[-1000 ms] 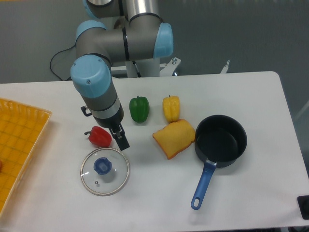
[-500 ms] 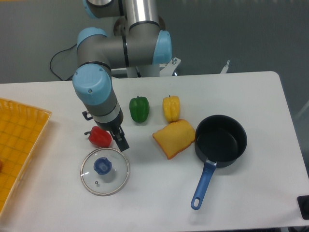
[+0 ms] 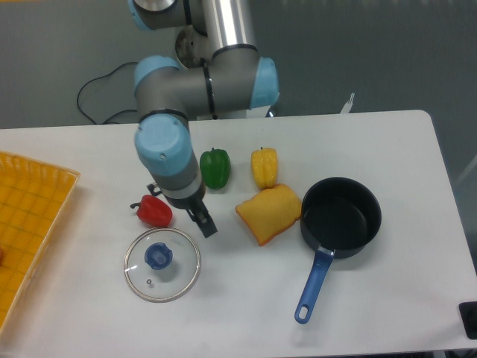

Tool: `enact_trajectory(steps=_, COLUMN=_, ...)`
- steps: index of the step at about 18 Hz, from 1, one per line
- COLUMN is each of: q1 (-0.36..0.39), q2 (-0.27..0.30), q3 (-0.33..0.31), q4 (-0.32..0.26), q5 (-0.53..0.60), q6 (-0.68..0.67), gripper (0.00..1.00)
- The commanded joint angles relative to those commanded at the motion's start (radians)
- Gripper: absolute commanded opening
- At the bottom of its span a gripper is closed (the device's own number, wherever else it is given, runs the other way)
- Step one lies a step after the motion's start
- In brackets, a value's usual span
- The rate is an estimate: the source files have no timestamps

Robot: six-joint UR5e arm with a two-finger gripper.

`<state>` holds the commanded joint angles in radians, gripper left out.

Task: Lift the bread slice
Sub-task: 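Move the gripper over to the yellow bread slice and lower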

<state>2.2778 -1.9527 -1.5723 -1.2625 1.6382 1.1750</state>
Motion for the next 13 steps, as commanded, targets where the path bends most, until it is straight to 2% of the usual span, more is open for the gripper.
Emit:
enact_trajectory(steps=4, q1=0.064, q2=-0.009, q3=0.000, q4=-0.003, q5=0.000, q6=0.002, gripper=1.00)
enact_trajectory(steps=8, q1=0.087, q2=-0.020, q3=-0.002, q4=-0.002, q5=-0.001, q6=0.002, gripper=1.00)
enact_trajectory(steps=11, q1=0.109, q2=-0.031, q3=-0.032, q4=0.014, q5=-0.005, q6=0.008, gripper=1.00)
enact_trajectory(steps=13, q1=0.115, q2=-0.051, q3=-0.044, q4=0.050, q5=0.000, q6=0.031, gripper=1.00)
